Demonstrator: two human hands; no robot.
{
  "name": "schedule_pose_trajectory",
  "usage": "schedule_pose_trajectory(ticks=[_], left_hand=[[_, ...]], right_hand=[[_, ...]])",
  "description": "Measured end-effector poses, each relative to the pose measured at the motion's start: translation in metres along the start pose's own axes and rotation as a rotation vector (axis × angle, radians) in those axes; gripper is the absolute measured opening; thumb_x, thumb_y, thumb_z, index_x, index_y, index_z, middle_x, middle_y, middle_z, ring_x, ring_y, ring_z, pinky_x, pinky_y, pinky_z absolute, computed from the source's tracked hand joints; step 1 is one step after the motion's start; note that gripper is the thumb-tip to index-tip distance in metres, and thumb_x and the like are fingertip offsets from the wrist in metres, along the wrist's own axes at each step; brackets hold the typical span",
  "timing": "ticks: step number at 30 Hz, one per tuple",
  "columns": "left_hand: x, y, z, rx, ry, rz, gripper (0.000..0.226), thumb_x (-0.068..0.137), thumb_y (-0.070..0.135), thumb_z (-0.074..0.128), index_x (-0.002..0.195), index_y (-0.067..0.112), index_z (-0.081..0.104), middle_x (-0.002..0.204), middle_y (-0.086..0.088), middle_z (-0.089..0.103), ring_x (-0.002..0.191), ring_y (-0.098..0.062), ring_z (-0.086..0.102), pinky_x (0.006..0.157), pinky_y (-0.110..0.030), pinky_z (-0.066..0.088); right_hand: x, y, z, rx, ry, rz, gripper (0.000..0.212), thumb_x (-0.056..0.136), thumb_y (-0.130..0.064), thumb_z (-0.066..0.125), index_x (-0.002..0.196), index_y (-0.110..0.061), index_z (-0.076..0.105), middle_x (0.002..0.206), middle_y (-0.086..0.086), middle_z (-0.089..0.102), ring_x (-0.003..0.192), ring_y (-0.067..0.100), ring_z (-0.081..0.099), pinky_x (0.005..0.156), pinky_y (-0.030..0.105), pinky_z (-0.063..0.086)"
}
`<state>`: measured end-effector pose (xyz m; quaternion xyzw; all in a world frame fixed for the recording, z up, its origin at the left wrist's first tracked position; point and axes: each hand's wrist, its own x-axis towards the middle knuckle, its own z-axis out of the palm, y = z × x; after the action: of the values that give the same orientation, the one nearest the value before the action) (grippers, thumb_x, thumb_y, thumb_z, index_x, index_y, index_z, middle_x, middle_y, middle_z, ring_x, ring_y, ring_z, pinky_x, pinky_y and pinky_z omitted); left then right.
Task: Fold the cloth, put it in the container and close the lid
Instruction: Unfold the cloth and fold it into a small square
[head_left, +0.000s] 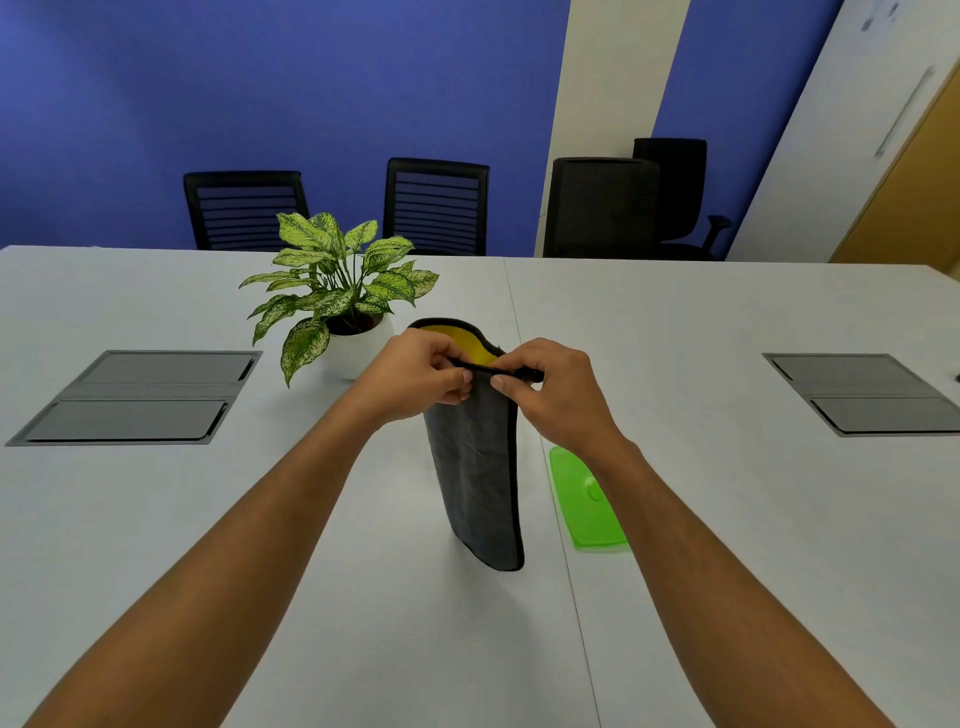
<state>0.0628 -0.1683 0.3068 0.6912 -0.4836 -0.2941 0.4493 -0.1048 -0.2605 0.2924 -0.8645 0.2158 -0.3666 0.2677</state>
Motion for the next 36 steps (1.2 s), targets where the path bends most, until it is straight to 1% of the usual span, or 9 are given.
schedule_pose_trajectory(ticks=[5,7,9,12,15,18,26,32,36], left_hand=[[0.002,-0.003,0.001,0.308,0.038,0.144,0.014,0.086,0.017,0.069,0.081,0.029,0.067,0.072,0.0,0.069,0.068,-0.018,0.068,0.066,-0.033,0.058],[0.001,-0.005,0.002,0.541,0.092,0.269,0.008,0.083,0.028,0.072,0.092,0.028,0.072,0.088,0.0,0.059,0.086,-0.018,0.054,0.074,-0.033,0.046],[0.002,-0.008,0.001,0.704,0.12,0.359,0.019,0.081,0.037,0.074,0.096,0.026,0.074,0.114,-0.001,0.055,0.113,-0.022,0.043,0.091,-0.036,0.035],[0.003,-0.007,-0.001,0.708,0.007,0.378,0.023,0.081,0.045,0.071,0.092,0.025,0.072,0.136,0.001,0.054,0.13,-0.022,0.039,0.104,-0.044,0.034],[0.004,-0.006,-0.001,0.647,-0.054,0.383,0.022,0.082,0.045,0.069,0.083,0.024,0.066,0.103,0.004,0.064,0.099,-0.019,0.054,0.085,-0.046,0.047],[0.003,-0.007,0.001,0.662,0.001,0.415,0.021,0.082,0.046,0.068,0.075,0.031,0.055,0.079,0.009,0.053,0.08,-0.019,0.05,0.072,-0.042,0.045],[0.002,-0.02,-0.015,0.632,0.084,0.261,0.021,0.083,0.047,0.068,0.082,0.026,0.065,0.077,0.015,0.056,0.078,-0.012,0.055,0.067,-0.036,0.049],[-0.001,-0.022,-0.03,0.555,0.177,0.261,0.017,0.082,0.033,0.075,0.079,0.019,0.066,0.073,0.01,0.059,0.071,-0.01,0.056,0.063,-0.034,0.049],[-0.002,-0.021,-0.035,0.526,0.203,0.272,0.009,0.083,0.021,0.075,0.088,0.015,0.071,0.082,-0.002,0.064,0.076,-0.019,0.061,0.071,-0.038,0.055]], right_hand=[[0.001,0.001,0.001,-0.002,-0.035,-0.004,0.015,0.083,-0.011,0.072,0.098,-0.01,0.073,0.092,0.004,0.072,0.079,0.01,0.062,0.07,0.007,0.045],[0.001,0.002,-0.001,-0.007,-0.066,-0.016,0.015,0.084,-0.01,0.07,0.099,-0.011,0.073,0.092,0.004,0.072,0.082,0.012,0.063,0.074,0.011,0.047],[0.001,0.002,-0.003,-0.012,-0.097,-0.025,0.015,0.084,-0.009,0.069,0.099,-0.012,0.072,0.092,0.003,0.072,0.083,0.013,0.063,0.075,0.016,0.048],[0.0,0.003,-0.006,-0.005,-0.117,-0.027,0.015,0.084,-0.007,0.068,0.097,-0.014,0.071,0.091,0.001,0.071,0.082,0.012,0.062,0.074,0.017,0.047],[-0.001,0.002,-0.008,0.026,-0.123,-0.016,0.018,0.084,-0.004,0.066,0.096,-0.017,0.069,0.091,-0.003,0.069,0.084,0.012,0.062,0.077,0.019,0.049],[-0.002,0.002,-0.01,0.048,-0.108,0.005,0.02,0.084,0.0,0.064,0.096,-0.017,0.067,0.092,-0.005,0.067,0.087,0.011,0.061,0.079,0.018,0.048],[-0.003,0.012,-0.019,0.044,0.02,0.083,0.031,0.086,0.002,0.062,0.111,-0.017,0.066,0.105,-0.003,0.065,0.096,0.009,0.058,0.082,0.001,0.039],[-0.001,0.026,-0.032,0.002,0.102,0.142,0.026,0.088,0.0,0.061,0.108,-0.013,0.07,0.106,0.002,0.067,0.098,0.012,0.058,0.083,0.006,0.041],[-0.001,0.032,-0.038,0.021,0.148,0.186,0.024,0.087,-0.002,0.062,0.105,-0.015,0.071,0.104,0.0,0.068,0.095,0.011,0.06,0.076,-0.001,0.041]])
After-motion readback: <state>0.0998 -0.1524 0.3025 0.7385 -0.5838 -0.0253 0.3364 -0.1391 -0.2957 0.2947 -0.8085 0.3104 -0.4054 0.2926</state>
